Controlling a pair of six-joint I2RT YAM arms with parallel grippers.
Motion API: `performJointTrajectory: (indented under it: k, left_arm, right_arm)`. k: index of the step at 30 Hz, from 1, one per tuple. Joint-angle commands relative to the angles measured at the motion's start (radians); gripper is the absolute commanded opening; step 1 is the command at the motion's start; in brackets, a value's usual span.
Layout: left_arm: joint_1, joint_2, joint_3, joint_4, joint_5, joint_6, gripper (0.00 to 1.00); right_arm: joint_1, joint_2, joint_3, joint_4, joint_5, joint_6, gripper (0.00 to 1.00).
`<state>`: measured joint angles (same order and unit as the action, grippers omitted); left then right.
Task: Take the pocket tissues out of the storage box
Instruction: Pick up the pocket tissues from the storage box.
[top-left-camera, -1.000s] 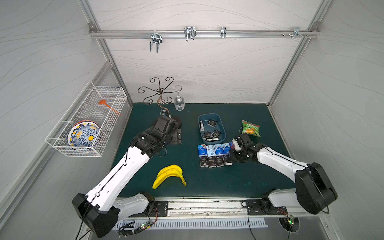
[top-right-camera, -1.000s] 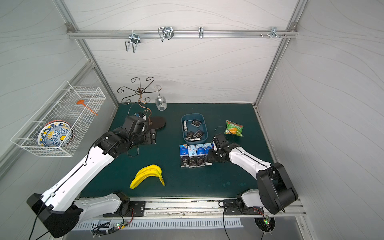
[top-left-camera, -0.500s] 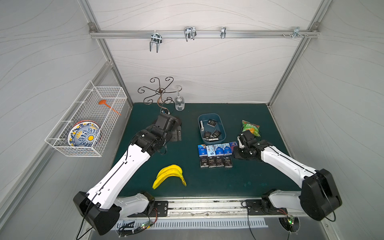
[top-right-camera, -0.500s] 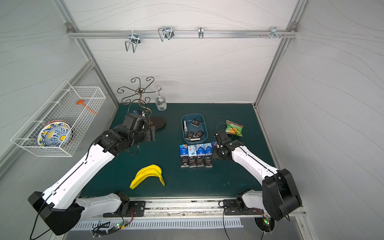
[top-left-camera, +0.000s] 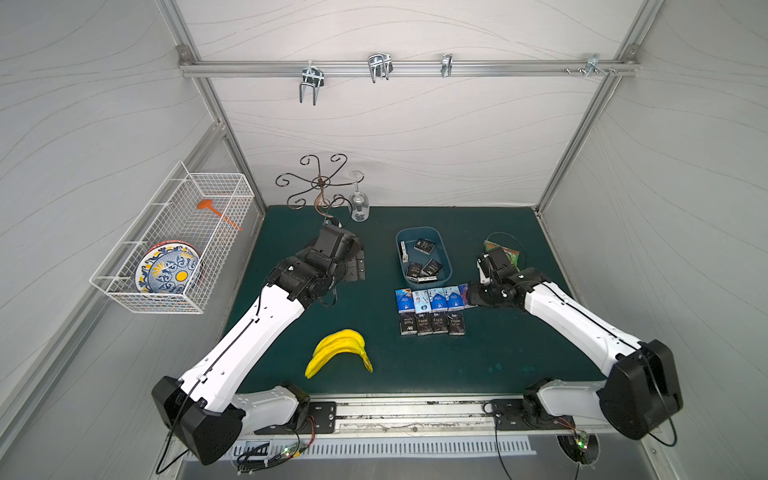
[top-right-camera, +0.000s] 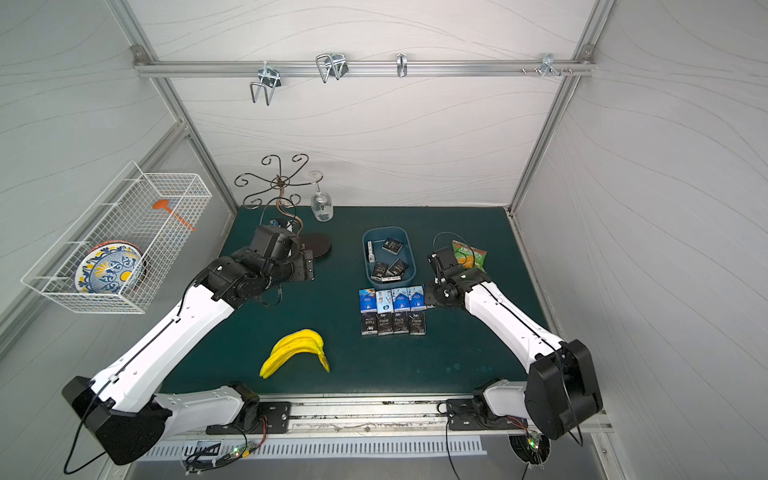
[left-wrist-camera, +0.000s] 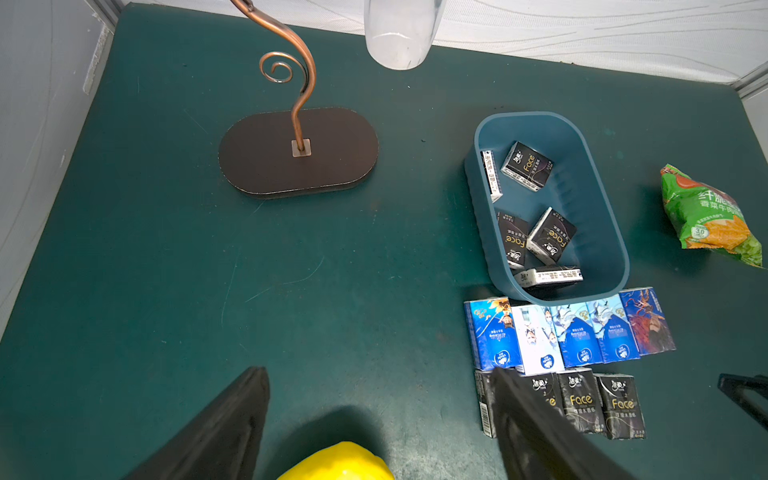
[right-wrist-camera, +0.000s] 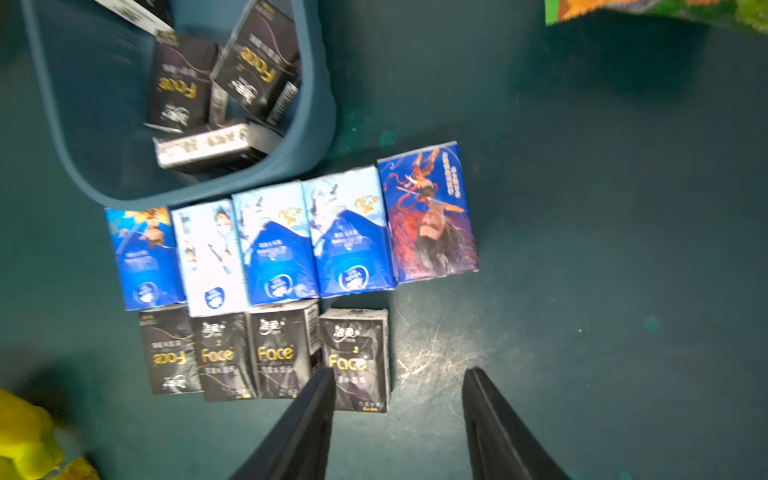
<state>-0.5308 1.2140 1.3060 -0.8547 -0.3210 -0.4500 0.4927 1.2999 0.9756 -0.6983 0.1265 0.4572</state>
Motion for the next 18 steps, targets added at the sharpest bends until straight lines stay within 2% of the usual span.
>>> performJointTrajectory:
  k: [1, 18]
  left_arm:
    - [0.003, -0.017, 0.0, 0.056, 0.001, -0.01, 0.88]
    - [0.003, -0.013, -0.014, 0.072, -0.007, -0.023, 0.88]
  right_arm:
    - [0.02, 0.002, 0.054, -0.04, -0.005, 0.003, 0.54]
    - [0.077, 0.064, 0.123, -0.063, 0.013, -0.04, 0.56]
